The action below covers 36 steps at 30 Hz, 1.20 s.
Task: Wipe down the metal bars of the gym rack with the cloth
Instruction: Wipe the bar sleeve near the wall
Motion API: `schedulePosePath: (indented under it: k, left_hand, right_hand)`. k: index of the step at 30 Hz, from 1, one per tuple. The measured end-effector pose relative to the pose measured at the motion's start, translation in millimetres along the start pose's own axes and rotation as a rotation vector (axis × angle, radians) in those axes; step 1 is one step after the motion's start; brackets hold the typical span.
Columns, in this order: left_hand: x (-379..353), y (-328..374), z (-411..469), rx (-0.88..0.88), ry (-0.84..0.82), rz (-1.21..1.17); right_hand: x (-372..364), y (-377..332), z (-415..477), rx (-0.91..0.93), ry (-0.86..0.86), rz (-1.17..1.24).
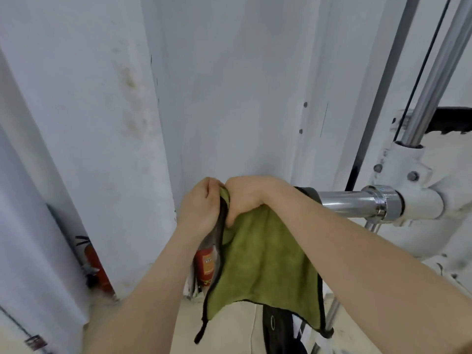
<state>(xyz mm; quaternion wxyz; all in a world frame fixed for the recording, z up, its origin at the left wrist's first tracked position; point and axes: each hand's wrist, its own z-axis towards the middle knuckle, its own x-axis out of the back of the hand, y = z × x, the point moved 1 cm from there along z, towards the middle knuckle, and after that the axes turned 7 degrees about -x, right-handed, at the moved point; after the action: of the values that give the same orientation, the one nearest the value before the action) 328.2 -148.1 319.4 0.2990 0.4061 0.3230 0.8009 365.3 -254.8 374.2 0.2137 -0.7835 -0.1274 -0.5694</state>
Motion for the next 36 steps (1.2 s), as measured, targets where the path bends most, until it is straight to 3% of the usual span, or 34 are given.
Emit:
schedulePosePath:
  k: [2, 5, 7, 10, 12, 14, 17, 20, 23, 26, 30, 33, 36]
  left_hand:
    - [1.0, -3.0, 0.7, 0.001, 0.01, 0.032]
    - [3.6, -1.3, -5.3, 0.013, -0.007, 0.051]
    - [6.7, 3.1, -7.3, 0.023, -0.03, 0.099]
    - [10.3, 6.2, 4.0, 0.128, -0.155, 0.147]
    - [12.4, 8.0, 15.6, 0.277, -0.308, 0.073]
    - [13.5, 7.7, 18.6, 0.301, -0.368, 0.037]
    - [6.0, -3.9, 4.5, 0.018, -0.163, 0.149]
    - [2.0, -13.0, -26.6, -0.091, -0.01, -0.241]
    - [10.4, -22.0, -29.1, 0.058, -0.128, -0.511]
    - [23.4, -29.0, -10.6, 0.217, -0.106, -0.352]
    - [19.7, -12.9, 6.1, 0.249, -0.234, 0.054]
    - [17.7, -4.2, 0.9, 0.191, -0.253, 0.026]
    - [23.4, -7.7, -8.3, 0.126, -0.253, -0.172]
  right_hand:
    - [-6.8, 6.7, -7.9, 0.012, 0.132, -0.041]
    - [-47.2, 35.0, -31.5, 0.07, 0.691, -0.317]
    - [-72.3, 66.0, -44.3, 0.025, 0.945, -0.424]
    - [-86.7, 97.6, -51.7, -0.101, 1.108, -0.416]
    - [-81.4, 95.9, -53.8, -0.183, 1.09, -0.391]
    - [-65.5, 72.1, -52.4, -0.201, 0.936, -0.372]
    - [-38.0, 18.8, -29.3, -0.035, 0.561, -0.318]
    - [-10.8, -13.4, 0.8, 0.044, 0.21, -0.154]
    - [-3.0, -11.8, 14.8, 0.081, -0.001, 0.009]
    - [-6.0, -7.9, 12.4, 0.043, 0.059, 0.011]
    - [-28.1, -10.6, -4.2, 0.04, 0.472, -0.226]
    - [-42.0, 2.0, -16.5, 0.089, 0.629, -0.256]
    - [-31.8, 36.7, -28.7, 0.015, 0.522, -0.223]
